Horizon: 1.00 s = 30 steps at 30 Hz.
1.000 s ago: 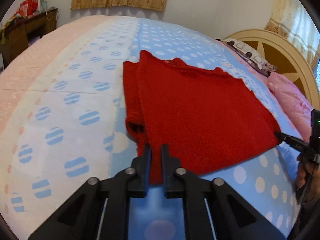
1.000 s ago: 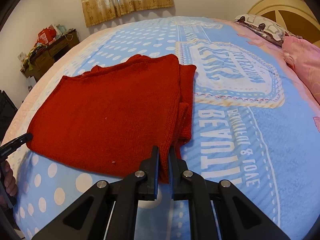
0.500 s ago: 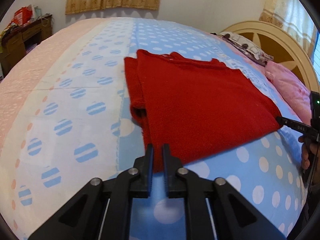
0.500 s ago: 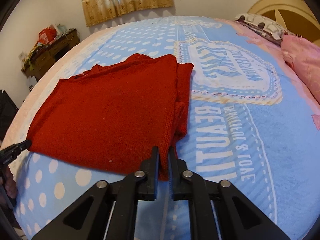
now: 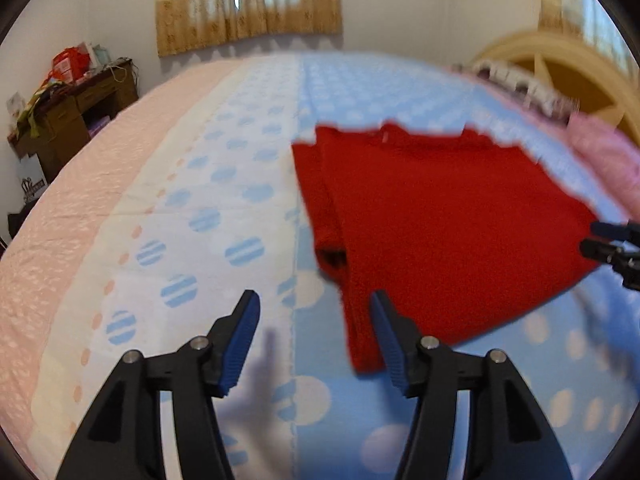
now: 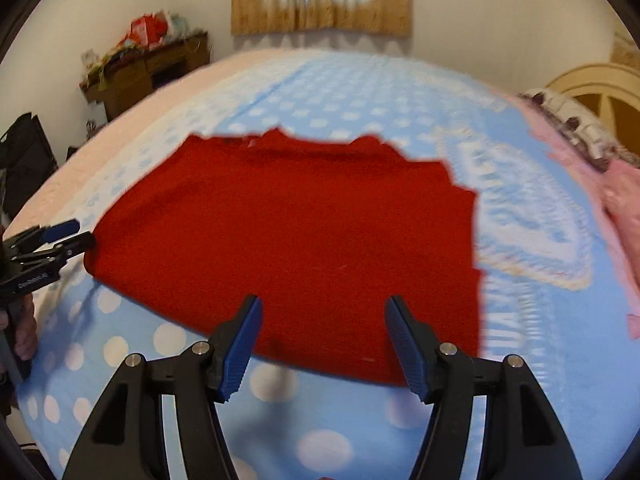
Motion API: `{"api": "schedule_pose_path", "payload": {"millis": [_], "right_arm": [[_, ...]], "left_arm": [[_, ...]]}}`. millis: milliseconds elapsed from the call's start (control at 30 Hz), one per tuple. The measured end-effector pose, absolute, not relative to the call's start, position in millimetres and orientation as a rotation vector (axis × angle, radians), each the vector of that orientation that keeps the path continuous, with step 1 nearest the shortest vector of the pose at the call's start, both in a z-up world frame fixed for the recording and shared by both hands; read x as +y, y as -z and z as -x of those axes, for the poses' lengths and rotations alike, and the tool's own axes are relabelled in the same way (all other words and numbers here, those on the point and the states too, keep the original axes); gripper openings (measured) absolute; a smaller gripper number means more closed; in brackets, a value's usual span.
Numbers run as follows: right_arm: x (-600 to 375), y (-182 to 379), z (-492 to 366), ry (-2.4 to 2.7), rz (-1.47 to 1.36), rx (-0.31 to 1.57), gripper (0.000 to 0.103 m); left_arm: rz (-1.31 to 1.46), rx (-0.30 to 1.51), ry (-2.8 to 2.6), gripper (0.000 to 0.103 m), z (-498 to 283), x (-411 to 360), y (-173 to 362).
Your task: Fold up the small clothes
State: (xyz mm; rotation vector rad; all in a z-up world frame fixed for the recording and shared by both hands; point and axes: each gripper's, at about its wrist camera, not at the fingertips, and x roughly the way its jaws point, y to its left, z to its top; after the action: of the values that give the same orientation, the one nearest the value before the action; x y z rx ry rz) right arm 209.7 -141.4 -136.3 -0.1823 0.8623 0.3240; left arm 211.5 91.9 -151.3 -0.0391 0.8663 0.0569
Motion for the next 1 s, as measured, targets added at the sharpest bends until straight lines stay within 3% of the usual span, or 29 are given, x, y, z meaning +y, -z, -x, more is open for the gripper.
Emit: {"api": "schedule_pose_path", "payload": {"millis": [133, 367, 1000], "right_arm": [[-132, 171, -220, -0.289, 0.226, 0.928, 0.064], [-105, 152, -203, -0.281, 0.321, 0.846, 0.064], [62, 173, -141, -0.538, 0.656, 0.684, 0.065]], "left_arm": [[0.065, 0.885, -0.044, 0.068, -211, 97, 158], [0.145, 0.816, -0.063, 0.075, -193, 118, 144], [0.192, 0.841, -0.159, 0.076, -191, 170, 149]]}}
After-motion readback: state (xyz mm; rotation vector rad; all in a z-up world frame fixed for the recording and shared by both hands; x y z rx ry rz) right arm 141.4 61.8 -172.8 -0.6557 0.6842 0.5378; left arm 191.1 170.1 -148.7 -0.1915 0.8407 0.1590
